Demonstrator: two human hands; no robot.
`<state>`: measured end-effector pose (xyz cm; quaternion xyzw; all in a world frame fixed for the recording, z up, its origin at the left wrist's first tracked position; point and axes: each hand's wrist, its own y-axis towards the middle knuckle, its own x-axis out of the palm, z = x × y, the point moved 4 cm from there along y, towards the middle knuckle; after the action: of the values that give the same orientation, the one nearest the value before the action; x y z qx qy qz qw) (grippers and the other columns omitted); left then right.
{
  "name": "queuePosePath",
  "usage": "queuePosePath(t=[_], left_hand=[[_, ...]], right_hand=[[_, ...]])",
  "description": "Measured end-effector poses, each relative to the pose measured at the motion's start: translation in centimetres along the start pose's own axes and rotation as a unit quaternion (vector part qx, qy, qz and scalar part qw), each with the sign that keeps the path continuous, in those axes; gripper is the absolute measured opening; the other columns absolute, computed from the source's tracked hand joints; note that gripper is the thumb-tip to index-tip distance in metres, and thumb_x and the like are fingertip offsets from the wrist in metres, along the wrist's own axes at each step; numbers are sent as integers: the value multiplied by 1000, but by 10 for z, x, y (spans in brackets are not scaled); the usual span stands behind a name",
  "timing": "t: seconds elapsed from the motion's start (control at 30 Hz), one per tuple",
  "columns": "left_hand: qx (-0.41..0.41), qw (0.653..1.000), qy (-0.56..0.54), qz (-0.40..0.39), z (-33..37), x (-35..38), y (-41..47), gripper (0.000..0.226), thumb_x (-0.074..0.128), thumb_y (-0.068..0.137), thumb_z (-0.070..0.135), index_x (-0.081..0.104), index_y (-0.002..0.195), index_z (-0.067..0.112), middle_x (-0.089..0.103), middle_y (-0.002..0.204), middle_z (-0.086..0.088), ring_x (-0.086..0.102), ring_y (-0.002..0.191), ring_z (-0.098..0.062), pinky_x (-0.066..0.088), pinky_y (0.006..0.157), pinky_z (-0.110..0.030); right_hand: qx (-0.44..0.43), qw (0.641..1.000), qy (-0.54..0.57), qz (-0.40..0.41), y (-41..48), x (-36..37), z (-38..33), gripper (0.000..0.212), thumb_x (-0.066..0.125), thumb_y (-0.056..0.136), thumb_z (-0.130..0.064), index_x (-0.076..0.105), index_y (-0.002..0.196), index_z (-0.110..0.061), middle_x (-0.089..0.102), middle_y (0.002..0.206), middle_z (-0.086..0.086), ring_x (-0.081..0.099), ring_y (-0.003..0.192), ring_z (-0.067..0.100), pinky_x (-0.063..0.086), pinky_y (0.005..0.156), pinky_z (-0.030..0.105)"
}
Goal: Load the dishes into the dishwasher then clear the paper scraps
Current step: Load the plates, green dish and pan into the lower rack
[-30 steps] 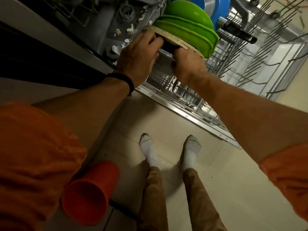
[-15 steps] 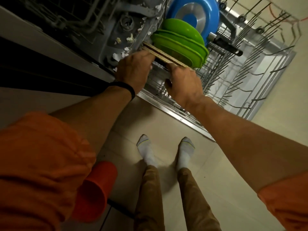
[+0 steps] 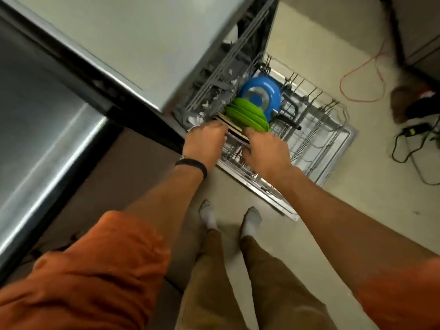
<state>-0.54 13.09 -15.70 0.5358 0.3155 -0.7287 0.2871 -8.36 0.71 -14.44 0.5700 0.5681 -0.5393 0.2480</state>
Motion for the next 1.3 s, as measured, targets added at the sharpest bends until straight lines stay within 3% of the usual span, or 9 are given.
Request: queuePosePath(t=[0.2,0.33,0.5,0.77,1.03,1.3], left_hand=[[-32,995,-5,94,27,-112,-58,16,61,93,15,70,106,16,70,110,-2,67,102,-29,57,78,-44],[-77,985,-25,152,12,-157,-103,20,57,98,23,69,114,16,67,121,-1,64,109,-25,55,85,-42],[-111,965,-6,236,-33,-196,-184,25,59,98,22,69,120,15,64,134,-6,63,116,-30,54,91,-46],[-232,917,25,322,-141,-222,-369,27,63,94,21,66,120,14,66,128,-7,66,107,-31,55,81,-45],[-395,848,52,349,-220,-211,-546,25,68,92,19,69,116,13,67,125,-11,68,101,-34,58,74,-45],[-550,766,15,334,-243,-185,-644,26,65,94,23,67,119,15,63,133,-11,65,110,-34,57,80,-48]], right_hand=[[-67,996,8,63,-58,-90,-56,34,63,94,-30,55,127,-25,69,115,2,68,95,31,57,73,43],[-124,988,-5,88,-82,-122,-99,30,59,96,-33,56,125,-26,70,114,0,69,93,27,58,69,39],[-198,978,5,71,-113,-134,-180,32,56,97,-29,57,128,-22,68,120,3,66,105,31,54,82,43],[-350,933,-22,84,-184,-86,-357,46,64,93,-30,56,137,-23,65,131,1,61,116,30,52,86,42],[-514,855,-67,35,-266,-10,-504,46,63,95,-33,54,139,-27,64,132,-2,62,118,26,54,89,45],[-631,764,-130,-37,-305,49,-597,50,64,94,-26,51,143,-26,63,135,-1,58,123,25,52,91,41]])
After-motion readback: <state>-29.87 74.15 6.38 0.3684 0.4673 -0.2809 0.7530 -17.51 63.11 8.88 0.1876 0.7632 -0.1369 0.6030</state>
